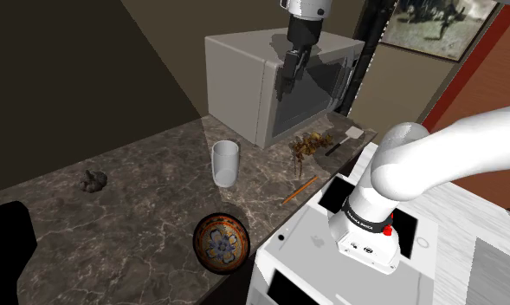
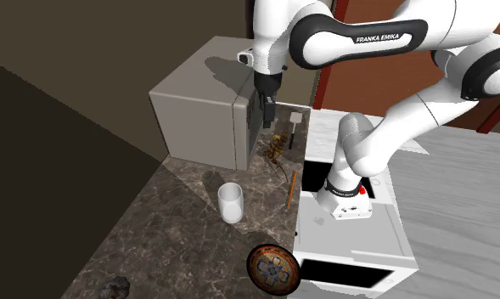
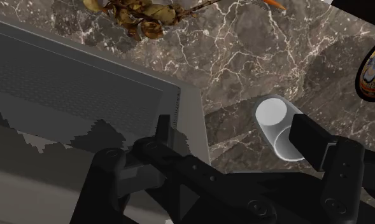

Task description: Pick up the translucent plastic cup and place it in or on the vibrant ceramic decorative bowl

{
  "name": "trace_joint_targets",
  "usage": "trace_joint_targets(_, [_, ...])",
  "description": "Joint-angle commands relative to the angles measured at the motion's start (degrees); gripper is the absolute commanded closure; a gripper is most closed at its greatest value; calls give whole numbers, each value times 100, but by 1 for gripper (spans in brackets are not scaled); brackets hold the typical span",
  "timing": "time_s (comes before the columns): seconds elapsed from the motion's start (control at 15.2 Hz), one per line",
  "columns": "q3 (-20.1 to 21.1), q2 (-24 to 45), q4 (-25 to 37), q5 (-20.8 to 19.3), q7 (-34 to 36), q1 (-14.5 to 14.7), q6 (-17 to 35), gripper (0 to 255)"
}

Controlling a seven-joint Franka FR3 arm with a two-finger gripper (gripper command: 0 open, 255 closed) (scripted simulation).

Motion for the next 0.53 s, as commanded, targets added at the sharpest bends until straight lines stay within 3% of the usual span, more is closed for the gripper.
trace_joint_targets(0.0, [0, 0, 0, 0, 0, 0, 0, 0])
trace_joint_targets(0.46, [538, 766, -428, 300, 573, 210, 1217, 0])
